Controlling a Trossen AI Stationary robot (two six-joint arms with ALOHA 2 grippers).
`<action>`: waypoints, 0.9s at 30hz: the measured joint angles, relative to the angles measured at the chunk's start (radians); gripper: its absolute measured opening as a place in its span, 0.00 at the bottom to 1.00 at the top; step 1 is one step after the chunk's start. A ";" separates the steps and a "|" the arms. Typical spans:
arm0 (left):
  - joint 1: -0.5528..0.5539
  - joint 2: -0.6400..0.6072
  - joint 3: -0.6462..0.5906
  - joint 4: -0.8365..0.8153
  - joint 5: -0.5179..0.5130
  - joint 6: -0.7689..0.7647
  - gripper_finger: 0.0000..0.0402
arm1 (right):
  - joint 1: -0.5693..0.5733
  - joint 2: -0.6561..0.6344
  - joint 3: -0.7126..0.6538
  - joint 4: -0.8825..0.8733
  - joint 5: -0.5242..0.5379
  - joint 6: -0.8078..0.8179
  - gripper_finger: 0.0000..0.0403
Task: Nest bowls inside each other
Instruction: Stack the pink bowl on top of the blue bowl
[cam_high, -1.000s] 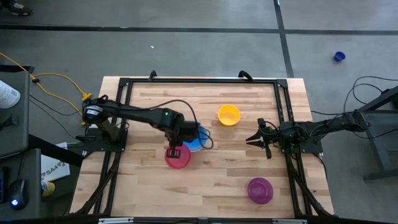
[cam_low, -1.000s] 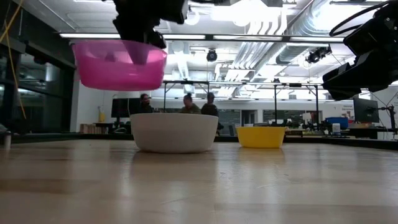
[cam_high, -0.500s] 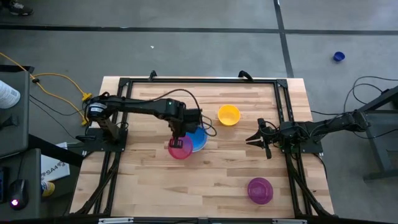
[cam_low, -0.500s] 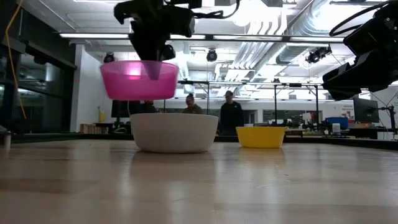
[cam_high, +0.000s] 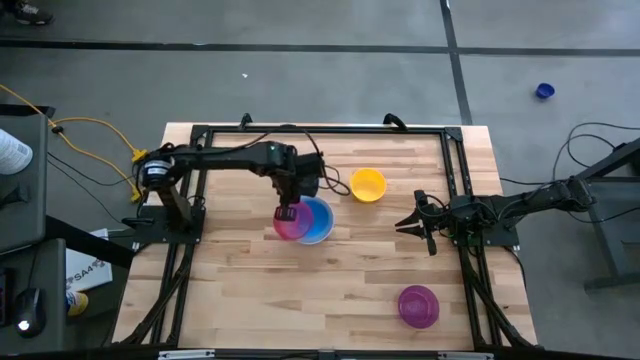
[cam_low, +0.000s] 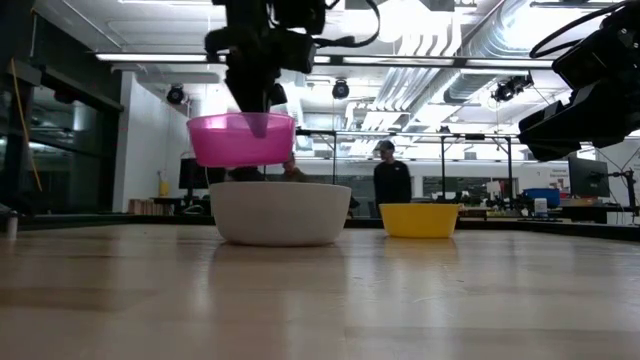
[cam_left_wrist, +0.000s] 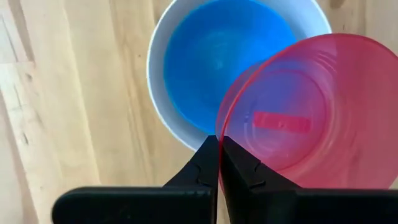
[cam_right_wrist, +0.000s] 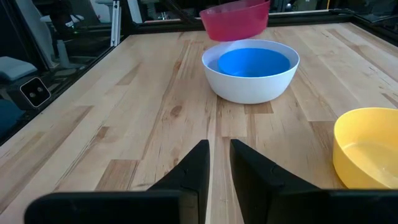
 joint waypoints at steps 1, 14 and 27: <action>0.001 0.014 0.016 -0.005 0.002 0.006 0.00 | 0.000 0.000 0.000 0.000 0.000 0.000 0.14; 0.011 0.226 0.318 -0.192 0.020 0.137 0.00 | 0.000 0.000 0.000 0.000 0.000 0.000 0.14; 0.026 0.306 0.389 -0.186 0.026 0.214 0.00 | 0.000 0.000 0.000 0.000 0.000 0.000 0.14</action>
